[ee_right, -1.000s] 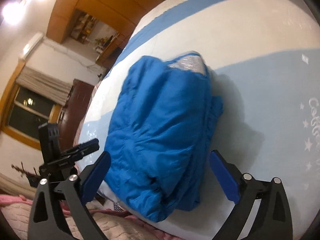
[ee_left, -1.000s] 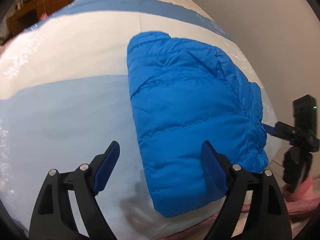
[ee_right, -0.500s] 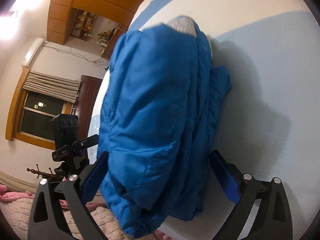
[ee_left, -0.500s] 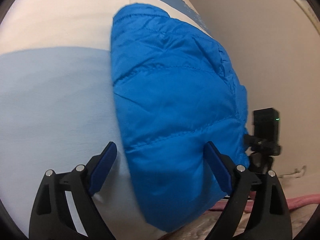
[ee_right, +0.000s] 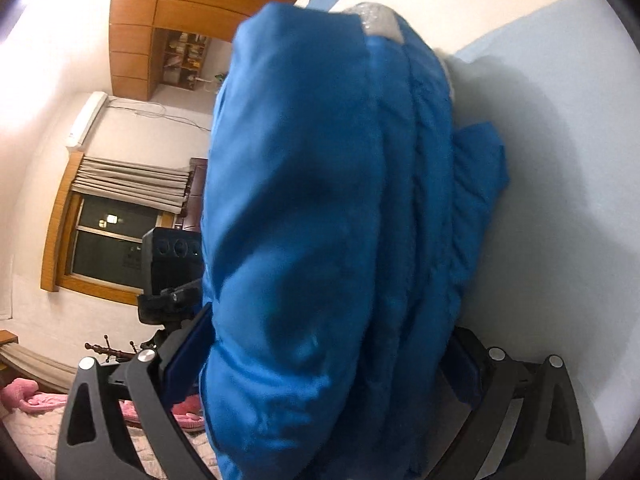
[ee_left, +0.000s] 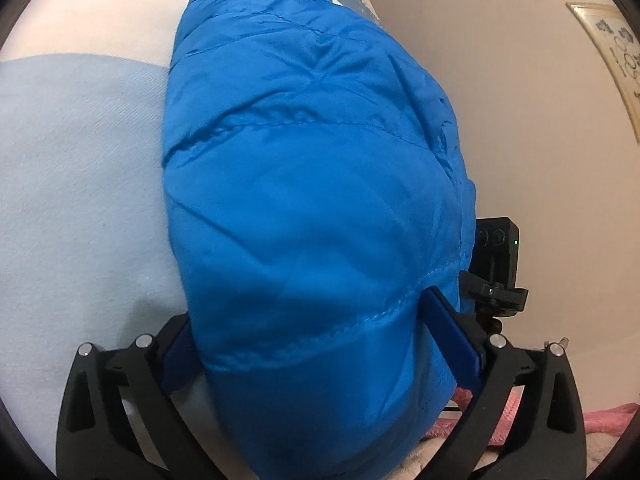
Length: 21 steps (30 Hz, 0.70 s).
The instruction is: Fold large clothes
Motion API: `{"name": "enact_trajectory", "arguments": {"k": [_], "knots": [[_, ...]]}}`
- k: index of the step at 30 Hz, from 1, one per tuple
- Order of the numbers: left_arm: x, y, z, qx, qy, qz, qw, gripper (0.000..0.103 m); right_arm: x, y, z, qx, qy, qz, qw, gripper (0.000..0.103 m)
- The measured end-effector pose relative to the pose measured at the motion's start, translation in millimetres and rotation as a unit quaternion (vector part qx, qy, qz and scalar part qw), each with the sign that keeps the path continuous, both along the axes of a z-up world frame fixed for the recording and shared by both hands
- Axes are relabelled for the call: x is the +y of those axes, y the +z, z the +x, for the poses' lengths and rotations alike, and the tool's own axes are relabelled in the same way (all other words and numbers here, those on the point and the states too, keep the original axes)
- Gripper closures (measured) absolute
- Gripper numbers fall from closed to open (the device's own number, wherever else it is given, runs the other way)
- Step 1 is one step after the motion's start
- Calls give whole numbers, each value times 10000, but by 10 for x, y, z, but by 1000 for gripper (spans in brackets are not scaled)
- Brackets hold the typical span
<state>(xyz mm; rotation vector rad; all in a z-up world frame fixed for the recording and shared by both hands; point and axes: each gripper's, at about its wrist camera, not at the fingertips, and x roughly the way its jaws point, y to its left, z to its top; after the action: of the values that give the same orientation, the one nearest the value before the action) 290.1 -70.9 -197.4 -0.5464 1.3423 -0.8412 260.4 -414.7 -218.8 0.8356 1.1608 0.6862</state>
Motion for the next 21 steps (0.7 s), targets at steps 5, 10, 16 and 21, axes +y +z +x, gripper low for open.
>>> {"name": "enact_trajectory", "arguments": {"k": [5, 10, 16, 21], "knots": [[-28, 80, -54, -236, -25, 9, 9997, 16, 50, 27, 7, -96, -6, 161, 9998, 13], [-20, 207, -94, -474, -89, 46, 9988, 26, -19, 31, -109, -115, -158, 271, 9994, 25], [-79, 320, -83, -673, -73, 87, 9977, 32, -20, 149, -155, -215, -283, 161, 9992, 30], [-118, 426, -72, -881, -88, 131, 9960, 33, 24, 322, -195, -371, -289, 27, 9989, 32]]}}
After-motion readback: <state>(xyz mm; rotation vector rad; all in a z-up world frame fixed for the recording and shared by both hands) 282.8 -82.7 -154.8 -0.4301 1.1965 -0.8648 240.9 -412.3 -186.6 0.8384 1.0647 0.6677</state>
